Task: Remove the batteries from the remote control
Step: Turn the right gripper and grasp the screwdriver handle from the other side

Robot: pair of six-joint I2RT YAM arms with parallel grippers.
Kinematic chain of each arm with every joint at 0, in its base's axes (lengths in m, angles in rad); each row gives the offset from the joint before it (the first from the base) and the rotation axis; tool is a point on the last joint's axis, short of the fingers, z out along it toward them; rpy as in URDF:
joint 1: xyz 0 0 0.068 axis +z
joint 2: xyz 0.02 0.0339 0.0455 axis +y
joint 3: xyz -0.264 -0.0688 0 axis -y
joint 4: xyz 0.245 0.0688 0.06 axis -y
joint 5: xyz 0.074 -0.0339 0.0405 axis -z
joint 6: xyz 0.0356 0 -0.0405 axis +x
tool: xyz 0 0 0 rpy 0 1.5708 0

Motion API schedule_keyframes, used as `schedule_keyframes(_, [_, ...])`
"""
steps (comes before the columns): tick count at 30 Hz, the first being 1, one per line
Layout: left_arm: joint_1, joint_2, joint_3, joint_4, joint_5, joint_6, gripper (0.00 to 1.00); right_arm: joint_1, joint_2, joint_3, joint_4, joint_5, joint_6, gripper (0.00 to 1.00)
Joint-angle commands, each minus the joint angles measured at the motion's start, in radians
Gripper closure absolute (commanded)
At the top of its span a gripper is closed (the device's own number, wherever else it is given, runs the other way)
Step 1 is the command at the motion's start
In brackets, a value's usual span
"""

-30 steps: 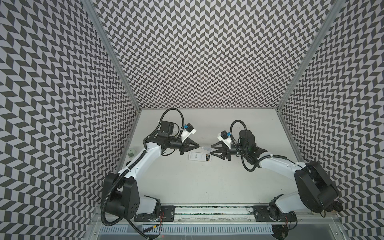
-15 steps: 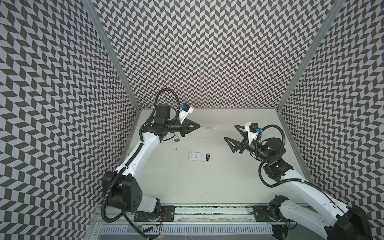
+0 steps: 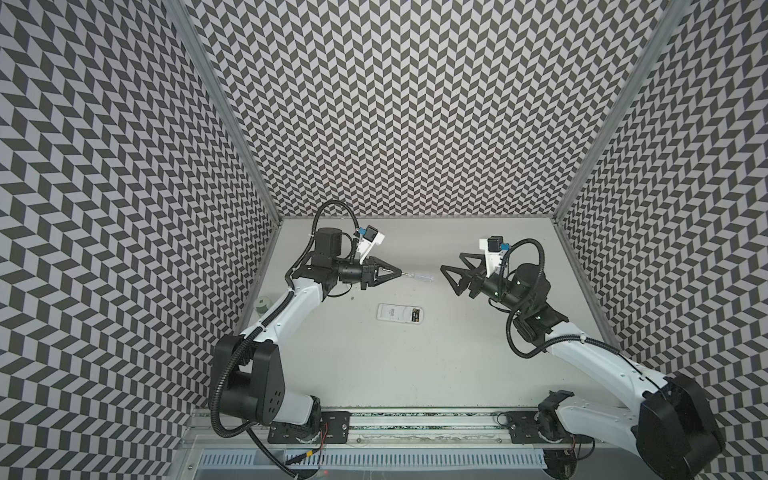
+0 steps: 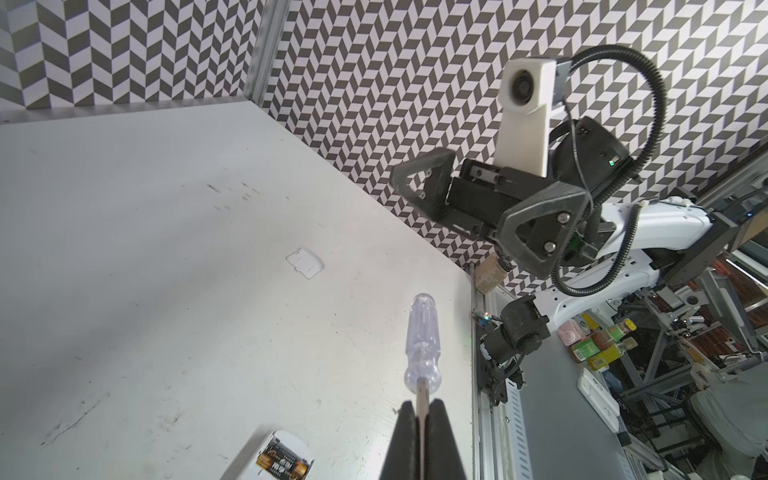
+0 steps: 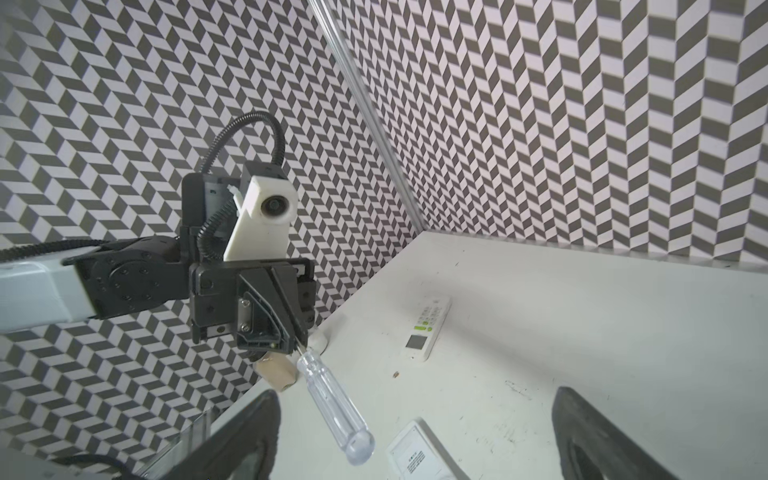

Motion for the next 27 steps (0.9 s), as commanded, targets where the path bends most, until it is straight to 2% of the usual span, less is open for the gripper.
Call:
schedule_keyframes(1, [-0.002,-0.025,0.002,0.079,0.071,-0.038,1.0,-0.028,0.056,-0.026,0.162,-0.13,0.186,0.0])
schedule_keyframes(5, [-0.004,-0.024,-0.032,0.134,0.096,-0.063,1.0,-0.052,0.15,-0.003,0.216,-0.28,0.259,0.03])
schedule_keyframes(7, [-0.004,-0.03,-0.027,0.131,0.099,-0.067,1.0,-0.056,0.204,0.042,0.21,-0.375,0.269,0.1])
schedule_keyframes(9, [-0.002,-0.033,-0.03,0.121,0.097,-0.054,1.0,-0.052,0.236,0.057,0.232,-0.419,0.306,0.14])
schedule_keyframes(14, [-0.005,-0.034,-0.055,0.148,0.085,-0.063,1.0,-0.037,0.259,0.018,0.379,-0.418,0.375,0.15])
schedule_keyframes(20, [-0.007,-0.036,-0.074,0.172,0.08,-0.065,1.0,-0.012,0.309,0.032,0.541,-0.477,0.472,0.18])
schedule_keyframes(25, [-0.013,-0.037,-0.069,0.184,0.088,-0.09,1.0,0.036,0.39,0.053,0.755,-0.493,0.624,0.22])
schedule_keyframes(27, [-0.016,-0.034,-0.085,0.208,0.076,-0.1,1.0,0.055,0.422,0.058,0.82,-0.489,0.655,0.26])
